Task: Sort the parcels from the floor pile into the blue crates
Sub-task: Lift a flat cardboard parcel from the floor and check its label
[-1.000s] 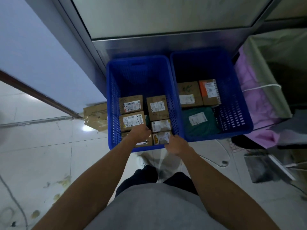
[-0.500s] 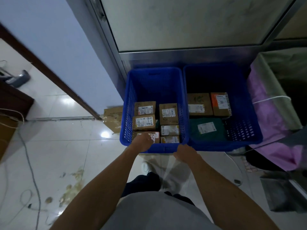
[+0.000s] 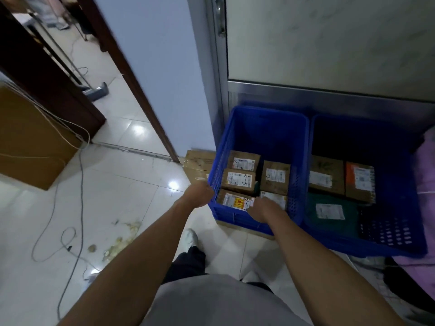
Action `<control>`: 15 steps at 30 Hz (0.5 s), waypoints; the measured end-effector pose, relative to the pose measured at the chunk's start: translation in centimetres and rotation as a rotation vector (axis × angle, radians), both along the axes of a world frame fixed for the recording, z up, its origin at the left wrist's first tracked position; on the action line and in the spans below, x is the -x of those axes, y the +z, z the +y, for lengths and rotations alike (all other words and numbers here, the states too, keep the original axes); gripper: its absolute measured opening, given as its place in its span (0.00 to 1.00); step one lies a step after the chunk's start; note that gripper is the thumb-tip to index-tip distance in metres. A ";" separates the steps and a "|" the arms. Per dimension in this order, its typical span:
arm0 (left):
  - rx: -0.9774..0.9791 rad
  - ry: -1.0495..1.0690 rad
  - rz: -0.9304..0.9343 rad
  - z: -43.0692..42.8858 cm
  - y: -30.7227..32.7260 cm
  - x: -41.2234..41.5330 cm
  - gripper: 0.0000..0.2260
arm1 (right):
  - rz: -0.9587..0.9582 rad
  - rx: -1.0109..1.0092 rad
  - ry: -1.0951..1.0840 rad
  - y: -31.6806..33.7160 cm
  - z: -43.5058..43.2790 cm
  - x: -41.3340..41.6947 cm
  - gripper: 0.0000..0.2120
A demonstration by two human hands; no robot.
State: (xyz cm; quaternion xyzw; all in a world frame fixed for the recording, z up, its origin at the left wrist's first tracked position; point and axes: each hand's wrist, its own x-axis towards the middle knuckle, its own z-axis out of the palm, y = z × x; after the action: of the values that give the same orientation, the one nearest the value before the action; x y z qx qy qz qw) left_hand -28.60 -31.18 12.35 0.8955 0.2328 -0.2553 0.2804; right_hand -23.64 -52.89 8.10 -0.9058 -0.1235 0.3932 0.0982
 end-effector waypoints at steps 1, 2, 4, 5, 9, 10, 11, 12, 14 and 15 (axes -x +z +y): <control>-0.011 0.009 0.010 1.1 -0.2 0.0 0.11 | 0.001 0.014 0.016 0.1 1.0 -0.3 0.24; -0.021 0.021 0.021 2.2 -0.3 -0.1 0.10 | 0.003 0.034 0.036 0.2 2.1 -0.6 0.26; -0.018 0.041 0.048 4.6 -1.1 -0.3 0.10 | -0.010 0.059 0.074 0.2 4.2 -1.1 0.25; -0.011 0.043 0.053 5.7 -1.6 -0.6 0.10 | -0.021 0.064 0.088 0.1 5.4 -1.4 0.23; 0.006 0.054 0.046 10.8 -3.7 -2.9 0.12 | -0.052 0.014 0.045 -1.2 10.8 -2.9 0.18; 0.023 0.034 0.052 12.2 -4.3 -3.6 0.11 | -0.070 -0.006 0.034 -1.5 12.4 -3.5 0.18; 0.039 0.009 0.069 13.7 -5.2 -4.5 0.12 | -0.089 -0.022 0.019 -1.7 14.1 -4.2 0.18; 0.045 -0.003 0.081 15.3 -6.2 -5.4 0.11 | -0.105 -0.035 -0.005 -2.0 15.9 -4.9 0.17; 0.076 -0.019 0.097 18.4 -7.9 -7.2 0.09 | -0.127 -0.055 -0.050 -2.9 19.2 -6.3 0.13; 0.085 -0.021 0.098 20.0 -8.8 -8.2 0.10 | -0.134 -0.058 -0.058 -3.5 20.8 -7.0 0.10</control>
State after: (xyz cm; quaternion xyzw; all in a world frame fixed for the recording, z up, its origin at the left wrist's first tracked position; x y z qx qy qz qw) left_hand -20.39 -11.16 3.54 0.8716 0.2258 -0.3115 0.3038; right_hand -16.64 -32.05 4.63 -0.9300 -0.1149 0.3250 0.1274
